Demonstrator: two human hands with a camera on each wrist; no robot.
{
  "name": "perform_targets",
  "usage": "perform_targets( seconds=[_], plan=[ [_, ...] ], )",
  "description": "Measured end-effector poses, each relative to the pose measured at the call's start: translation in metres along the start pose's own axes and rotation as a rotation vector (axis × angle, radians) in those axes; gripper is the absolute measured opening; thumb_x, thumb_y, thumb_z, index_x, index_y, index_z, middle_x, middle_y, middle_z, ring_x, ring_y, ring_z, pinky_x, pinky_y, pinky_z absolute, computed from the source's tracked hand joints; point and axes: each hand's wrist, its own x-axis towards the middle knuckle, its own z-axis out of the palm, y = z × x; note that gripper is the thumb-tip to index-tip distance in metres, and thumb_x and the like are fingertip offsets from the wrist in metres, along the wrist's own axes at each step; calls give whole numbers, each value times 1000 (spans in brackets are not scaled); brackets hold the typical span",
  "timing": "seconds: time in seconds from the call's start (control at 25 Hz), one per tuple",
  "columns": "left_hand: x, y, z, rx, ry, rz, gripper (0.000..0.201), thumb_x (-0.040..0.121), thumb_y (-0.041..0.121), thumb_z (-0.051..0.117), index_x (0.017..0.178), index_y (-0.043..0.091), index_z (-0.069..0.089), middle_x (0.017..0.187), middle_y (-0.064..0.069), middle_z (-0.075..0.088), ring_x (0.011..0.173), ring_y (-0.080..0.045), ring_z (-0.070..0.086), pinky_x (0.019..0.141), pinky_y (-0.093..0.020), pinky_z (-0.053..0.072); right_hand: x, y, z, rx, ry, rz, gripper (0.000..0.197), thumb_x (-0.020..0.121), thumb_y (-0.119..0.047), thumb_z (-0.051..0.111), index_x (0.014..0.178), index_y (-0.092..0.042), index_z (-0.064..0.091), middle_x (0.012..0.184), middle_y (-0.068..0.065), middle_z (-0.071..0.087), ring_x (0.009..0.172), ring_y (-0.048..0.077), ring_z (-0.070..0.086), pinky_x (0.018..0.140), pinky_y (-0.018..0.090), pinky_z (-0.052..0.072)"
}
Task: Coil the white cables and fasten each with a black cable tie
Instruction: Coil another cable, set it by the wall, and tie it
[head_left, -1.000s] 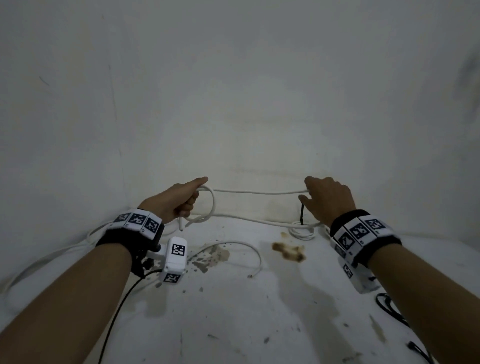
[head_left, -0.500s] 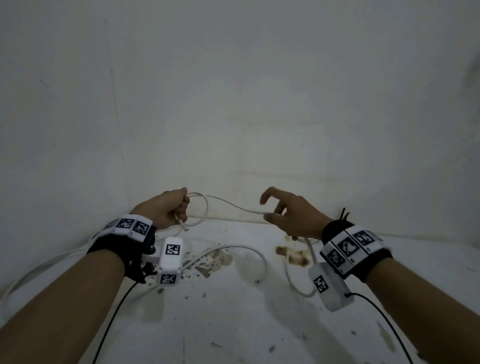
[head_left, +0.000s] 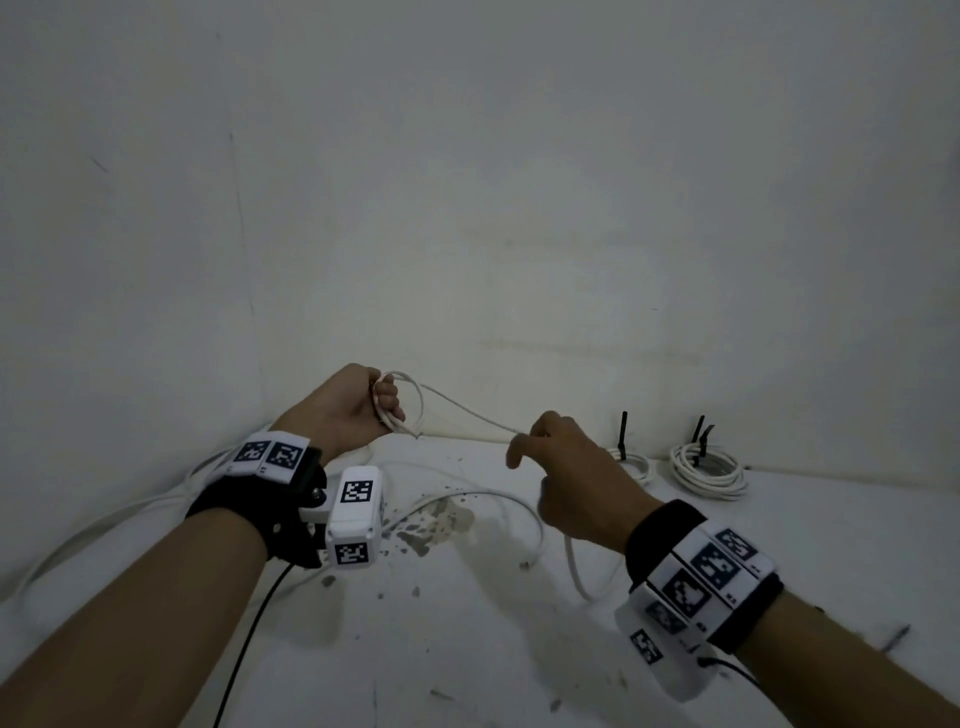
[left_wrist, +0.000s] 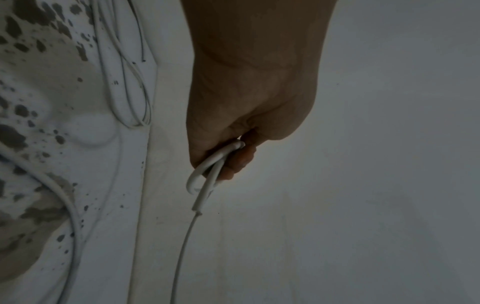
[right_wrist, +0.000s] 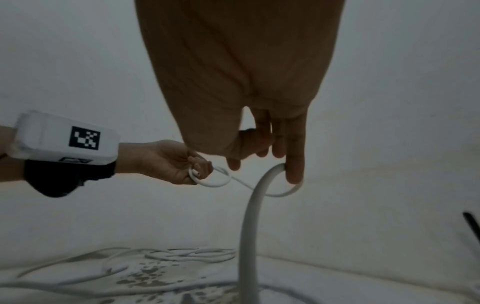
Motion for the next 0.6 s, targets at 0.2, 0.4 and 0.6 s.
perform_targets(
  seconds=[0.2,0.4,0.6],
  plan=[
    [-1,4,-6,-121,-4,-7,36,104,17,25,73,12,43,48,2,38,33,-10,34,60,-21,30,-5,36,-3,-344,-497,10,40,88,0,61,125,-17,59,134,8,49,120,29,54,99,39,48],
    [-1,-4,2,-232,-4,35,38,105,17,28,76,6,50,53,-5,53,41,-15,54,49,-24,53,-5,46,-27,-113,-128,51,58,87,-70,51,81,-15,71,76,-3,67,68,15,65,66,30,53],
    [-8,-19,21,-256,-65,44,37,106,17,27,76,9,47,65,-10,62,60,-25,72,63,-37,61,-6,-2,-51,1149,46,437,52,100,-43,53,88,6,68,77,21,74,62,26,73,58,32,62]
  ],
)
